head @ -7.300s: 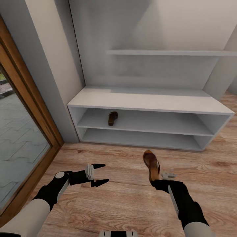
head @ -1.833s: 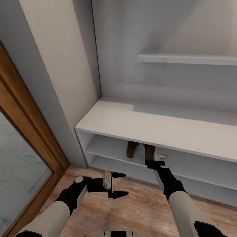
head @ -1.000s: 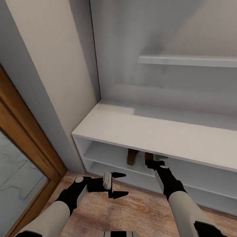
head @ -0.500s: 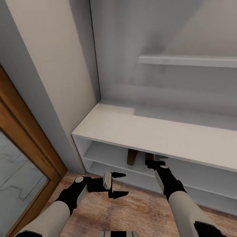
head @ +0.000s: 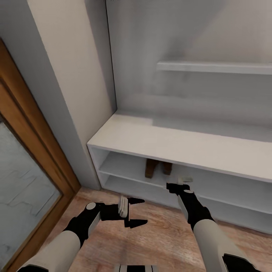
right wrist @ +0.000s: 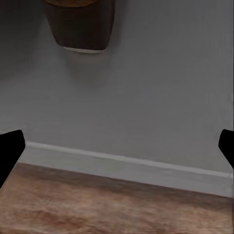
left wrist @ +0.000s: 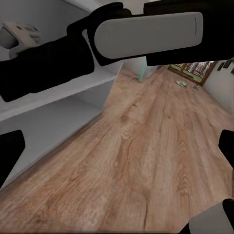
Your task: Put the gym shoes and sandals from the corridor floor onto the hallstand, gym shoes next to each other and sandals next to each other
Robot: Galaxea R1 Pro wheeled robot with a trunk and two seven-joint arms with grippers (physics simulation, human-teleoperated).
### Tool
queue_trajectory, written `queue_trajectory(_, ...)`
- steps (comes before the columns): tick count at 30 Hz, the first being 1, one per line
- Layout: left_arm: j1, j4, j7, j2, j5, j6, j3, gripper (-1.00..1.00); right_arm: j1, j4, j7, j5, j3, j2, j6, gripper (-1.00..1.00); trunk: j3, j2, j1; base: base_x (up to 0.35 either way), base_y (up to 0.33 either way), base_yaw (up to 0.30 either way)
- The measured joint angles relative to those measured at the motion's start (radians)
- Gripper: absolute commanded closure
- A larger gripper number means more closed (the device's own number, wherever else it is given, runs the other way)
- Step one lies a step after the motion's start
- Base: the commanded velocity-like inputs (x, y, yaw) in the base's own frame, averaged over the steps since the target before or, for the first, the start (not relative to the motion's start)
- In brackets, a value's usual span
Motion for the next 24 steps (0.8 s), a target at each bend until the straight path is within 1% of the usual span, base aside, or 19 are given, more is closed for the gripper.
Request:
queue_trajectory(14, 0.0, 0.0, 0.0, 0.0, 0.0, 0.0, 0.0, -1.0, 0.0, -0.001, 0.002, -0.001, -0.001, -0.001, 0.0, -1.0, 0.0, 0.0, 0.0, -0.339, 0.0, 0.0)
queue_trajectory(24, 0.0, 0.0, 0.0, 0.001, 0.0, 0.0, 0.0, -1.0, 0.0, 0.0, 0.003, -0.001, -0.001, -0.002, 0.0, -1.0, 0.0, 0.0, 0.0, -0.293, 0.0, 0.0)
